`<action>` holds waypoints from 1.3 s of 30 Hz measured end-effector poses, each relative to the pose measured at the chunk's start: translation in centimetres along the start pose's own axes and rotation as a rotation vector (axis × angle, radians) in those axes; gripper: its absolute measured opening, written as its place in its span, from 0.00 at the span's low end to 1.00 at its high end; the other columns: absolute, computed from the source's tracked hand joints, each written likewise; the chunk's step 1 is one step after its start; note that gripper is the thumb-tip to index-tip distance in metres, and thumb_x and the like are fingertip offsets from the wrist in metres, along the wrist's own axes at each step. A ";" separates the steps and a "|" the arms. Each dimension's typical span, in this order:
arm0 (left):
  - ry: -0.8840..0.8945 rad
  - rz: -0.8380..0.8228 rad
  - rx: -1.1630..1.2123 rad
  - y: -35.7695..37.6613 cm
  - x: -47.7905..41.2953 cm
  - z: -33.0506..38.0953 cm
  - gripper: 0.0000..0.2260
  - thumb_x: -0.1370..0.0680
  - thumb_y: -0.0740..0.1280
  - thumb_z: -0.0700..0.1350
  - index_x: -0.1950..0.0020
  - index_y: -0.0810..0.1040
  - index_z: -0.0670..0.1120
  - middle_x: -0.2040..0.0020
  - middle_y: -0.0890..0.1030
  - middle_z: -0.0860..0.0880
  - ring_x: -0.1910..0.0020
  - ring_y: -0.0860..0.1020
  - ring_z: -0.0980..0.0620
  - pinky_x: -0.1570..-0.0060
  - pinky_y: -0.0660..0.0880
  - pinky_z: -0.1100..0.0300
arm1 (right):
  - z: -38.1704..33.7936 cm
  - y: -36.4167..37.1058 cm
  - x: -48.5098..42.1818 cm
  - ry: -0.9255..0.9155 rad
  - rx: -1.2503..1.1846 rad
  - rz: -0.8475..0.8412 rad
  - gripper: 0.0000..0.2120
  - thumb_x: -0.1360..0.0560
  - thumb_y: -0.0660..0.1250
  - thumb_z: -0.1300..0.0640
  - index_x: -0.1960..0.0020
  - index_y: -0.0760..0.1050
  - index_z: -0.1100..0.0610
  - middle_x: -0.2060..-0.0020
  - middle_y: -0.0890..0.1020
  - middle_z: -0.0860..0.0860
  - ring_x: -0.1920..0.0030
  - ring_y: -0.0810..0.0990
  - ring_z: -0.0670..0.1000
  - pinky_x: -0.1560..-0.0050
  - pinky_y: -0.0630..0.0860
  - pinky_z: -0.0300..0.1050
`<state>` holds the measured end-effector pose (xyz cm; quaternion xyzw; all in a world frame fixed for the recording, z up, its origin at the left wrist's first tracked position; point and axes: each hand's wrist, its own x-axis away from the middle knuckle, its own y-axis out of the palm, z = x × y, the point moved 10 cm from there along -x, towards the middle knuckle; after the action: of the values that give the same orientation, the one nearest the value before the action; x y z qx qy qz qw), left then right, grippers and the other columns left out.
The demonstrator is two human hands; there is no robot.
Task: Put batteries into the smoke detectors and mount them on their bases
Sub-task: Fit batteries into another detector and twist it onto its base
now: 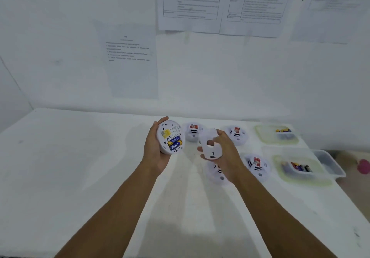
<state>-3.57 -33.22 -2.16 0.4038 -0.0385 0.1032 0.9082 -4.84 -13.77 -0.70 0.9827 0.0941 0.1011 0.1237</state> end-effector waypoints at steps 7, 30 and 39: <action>-0.057 -0.060 0.005 4.1 -0.2 -4.4 0.16 0.18 0.57 0.54 0.39 0.78 0.49 0.42 0.82 0.43 0.44 0.79 0.42 0.41 0.75 0.45 | -5.2 0.5 0.7 -0.351 0.456 0.053 0.11 0.22 0.65 0.56 0.41 0.75 0.47 0.53 0.84 0.44 0.54 0.83 0.44 0.55 0.81 0.43; -0.075 -0.034 0.018 5.1 -0.7 -5.0 0.21 0.18 0.56 0.58 0.31 0.75 0.51 0.35 0.78 0.40 0.36 0.76 0.38 0.39 0.75 0.46 | -5.2 4.5 1.3 -0.852 1.103 0.150 0.17 0.25 0.66 0.43 0.41 0.81 0.50 0.38 0.80 0.51 0.41 0.78 0.53 0.44 0.74 0.42; 0.044 -0.003 -0.145 5.1 0.3 -3.4 0.16 0.18 0.56 0.56 0.42 0.82 0.54 0.42 0.83 0.43 0.42 0.81 0.41 0.38 0.75 0.45 | -4.6 4.9 2.6 -0.738 0.855 0.314 0.22 0.26 0.60 0.39 0.42 0.81 0.51 0.40 0.81 0.50 0.41 0.78 0.50 0.40 0.75 0.45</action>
<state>-4.45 -27.35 -0.70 0.3348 -0.0253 0.1079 0.9358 -2.60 -16.81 5.44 0.9177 -0.0694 -0.2775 -0.2756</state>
